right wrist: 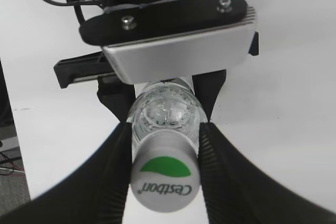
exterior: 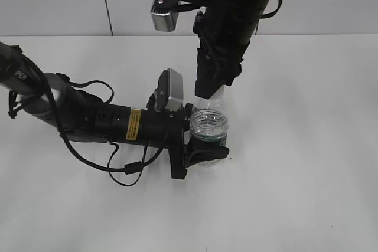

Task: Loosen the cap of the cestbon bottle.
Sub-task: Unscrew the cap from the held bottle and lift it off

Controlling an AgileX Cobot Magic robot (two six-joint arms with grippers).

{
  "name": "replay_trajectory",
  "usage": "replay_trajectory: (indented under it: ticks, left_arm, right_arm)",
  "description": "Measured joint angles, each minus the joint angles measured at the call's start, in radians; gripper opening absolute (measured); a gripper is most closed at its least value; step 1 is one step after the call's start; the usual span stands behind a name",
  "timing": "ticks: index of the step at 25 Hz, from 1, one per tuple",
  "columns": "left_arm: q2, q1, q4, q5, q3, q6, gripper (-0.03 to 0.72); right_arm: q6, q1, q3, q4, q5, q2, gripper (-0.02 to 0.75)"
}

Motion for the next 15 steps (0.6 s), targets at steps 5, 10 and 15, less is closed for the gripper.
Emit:
replay_trajectory:
  ticks: [5,10,15]
  left_arm:
    - [0.0,0.0,0.002,-0.001,-0.001,0.0,0.405]
    - [0.0,0.0,0.002,-0.002,-0.001,0.0,0.405]
    - [0.0,0.0,0.002,-0.002,-0.001,0.0,0.405]
  right_arm:
    - [-0.113,0.0,0.0,0.0,0.003,0.0,0.299]
    - [-0.132,0.0,0.0,-0.004,0.004,0.0,0.299]
    - [-0.134,0.001,0.0,-0.005,0.004,0.0,0.298]
